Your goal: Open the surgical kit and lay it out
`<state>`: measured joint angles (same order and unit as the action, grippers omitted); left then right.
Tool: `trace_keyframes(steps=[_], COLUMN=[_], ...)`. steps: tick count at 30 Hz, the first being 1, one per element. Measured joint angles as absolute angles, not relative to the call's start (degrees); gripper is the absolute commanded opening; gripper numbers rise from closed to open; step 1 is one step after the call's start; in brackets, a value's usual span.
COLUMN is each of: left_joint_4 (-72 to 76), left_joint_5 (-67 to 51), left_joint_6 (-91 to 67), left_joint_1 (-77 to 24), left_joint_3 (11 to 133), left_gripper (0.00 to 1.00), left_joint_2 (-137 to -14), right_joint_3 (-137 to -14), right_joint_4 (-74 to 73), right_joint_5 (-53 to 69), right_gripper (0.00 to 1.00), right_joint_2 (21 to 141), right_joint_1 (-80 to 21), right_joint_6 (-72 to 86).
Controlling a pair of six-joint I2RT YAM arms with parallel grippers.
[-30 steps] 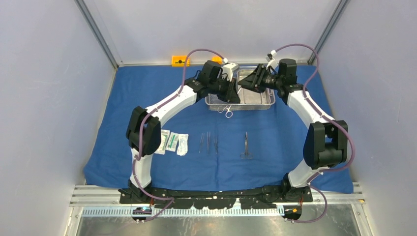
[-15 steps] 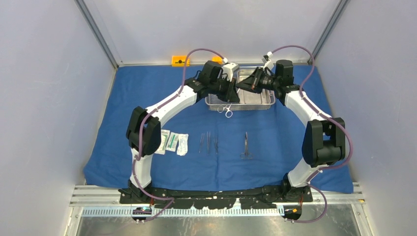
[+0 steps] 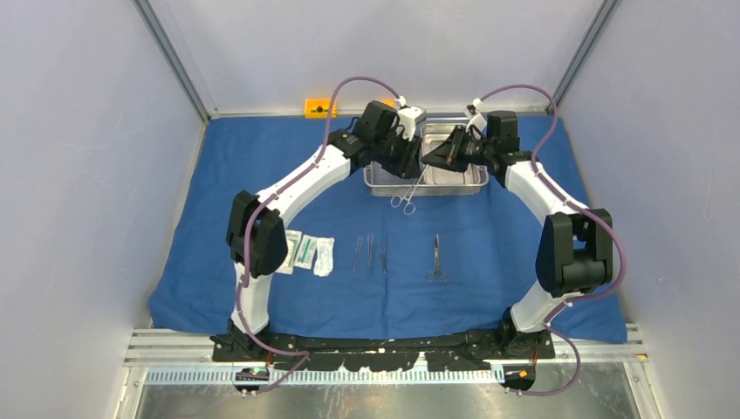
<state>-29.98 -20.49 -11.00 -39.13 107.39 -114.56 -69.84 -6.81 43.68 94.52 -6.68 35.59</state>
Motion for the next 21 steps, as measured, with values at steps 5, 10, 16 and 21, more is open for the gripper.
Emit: trace_keyframes(steps=[5, 10, 16, 21], left_joint_4=[-32.16, -33.28, -33.54, -33.43], left_joint_5=[-18.94, -18.37, -18.20, -18.26], left_joint_6=[-9.63, -9.08, -8.95, -8.97], left_joint_1=[-40.18, -40.80, -41.19, -41.25], left_joint_3=[109.40, 111.33, 112.64, 112.66], left_gripper=[0.43, 0.44, 0.44, 0.44], left_joint_2=[-116.81, -118.69, -120.07, -120.14], right_joint_3=[-69.84, -69.84, -69.84, -69.84], right_joint_4=[-8.67, -10.44, -11.44, -11.73], right_joint_5=[42.28, 40.86, 39.92, 40.12], right_gripper=[0.00, 0.00, 0.00, 0.00], right_joint_2=[94.52, 94.54, 94.54, 94.54], right_joint_1=[-6.66, -6.52, -6.13, -5.91], right_joint_6=[34.26, 33.12, 32.21, 31.53])
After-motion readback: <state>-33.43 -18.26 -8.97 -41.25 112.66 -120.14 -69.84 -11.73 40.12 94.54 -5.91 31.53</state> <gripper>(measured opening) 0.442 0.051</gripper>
